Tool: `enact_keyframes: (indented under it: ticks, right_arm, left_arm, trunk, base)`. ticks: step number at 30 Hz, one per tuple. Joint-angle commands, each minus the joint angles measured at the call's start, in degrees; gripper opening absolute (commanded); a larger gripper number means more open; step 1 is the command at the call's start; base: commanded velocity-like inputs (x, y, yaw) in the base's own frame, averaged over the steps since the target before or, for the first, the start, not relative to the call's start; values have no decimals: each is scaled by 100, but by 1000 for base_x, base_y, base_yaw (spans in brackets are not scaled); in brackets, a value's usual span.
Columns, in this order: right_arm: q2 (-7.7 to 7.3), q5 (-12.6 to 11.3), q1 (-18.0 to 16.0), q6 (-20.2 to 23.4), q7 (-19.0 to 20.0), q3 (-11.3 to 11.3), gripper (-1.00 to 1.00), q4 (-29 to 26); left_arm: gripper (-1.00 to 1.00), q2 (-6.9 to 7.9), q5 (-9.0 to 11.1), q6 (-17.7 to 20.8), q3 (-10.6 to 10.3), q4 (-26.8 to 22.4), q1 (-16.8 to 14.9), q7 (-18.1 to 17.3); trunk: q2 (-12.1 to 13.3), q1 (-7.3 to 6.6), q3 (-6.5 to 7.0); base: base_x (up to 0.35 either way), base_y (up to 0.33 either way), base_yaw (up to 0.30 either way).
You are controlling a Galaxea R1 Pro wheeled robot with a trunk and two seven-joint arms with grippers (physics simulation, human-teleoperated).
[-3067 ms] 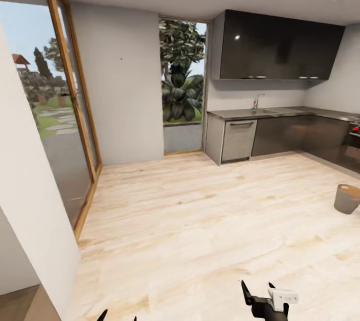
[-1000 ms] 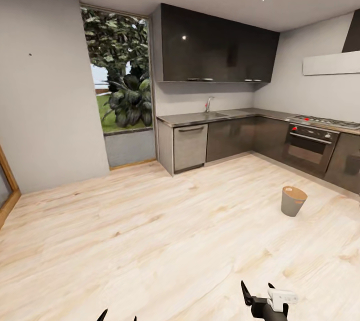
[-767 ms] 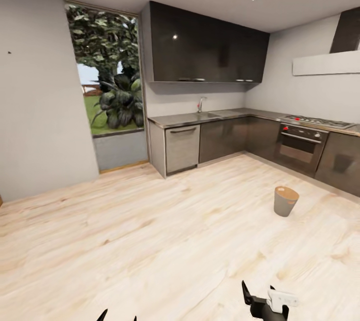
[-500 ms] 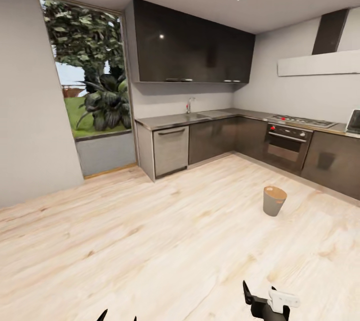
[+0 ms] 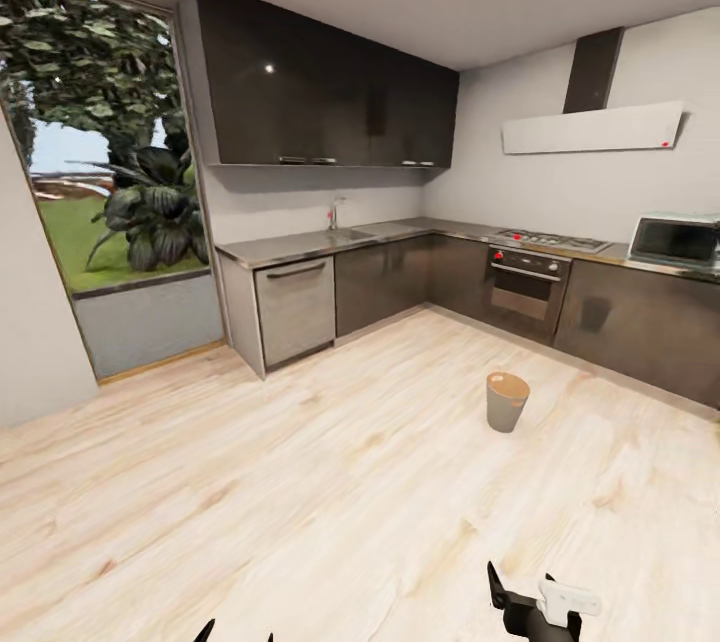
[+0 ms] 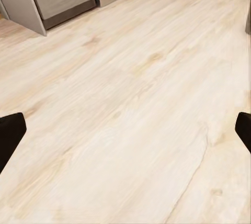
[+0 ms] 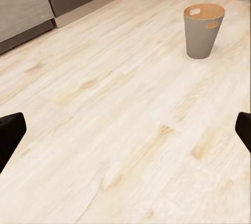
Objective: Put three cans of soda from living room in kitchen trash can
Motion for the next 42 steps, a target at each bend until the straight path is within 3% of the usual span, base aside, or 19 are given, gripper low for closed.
enact_keyframes:
  ticks: [1, 18, 42]
  right_arm:
    - [0, 0, 0, 0, -2, -2, 100, 0]
    - [-9, 0, 0, -9, 9, -18, 100, 4]
    - [-10, 9, 0, -60, 11, -24, 100, 5]
  left_arm:
    - [100, 1, 0, 0, 0, 0, -1, 0]
    - [100, 2, 8, 0, 4, -1, -2, 0]
    - [100, -3, 3, 0, 0, 1, -1, 0]
  trunk:
    - [0, 0, 0]
    - [0, 0, 0]
    - [0, 0, 0]
  base:
    - [298, -99, -249]
    - [298, -99, -209]
    - [299, -95, -13]
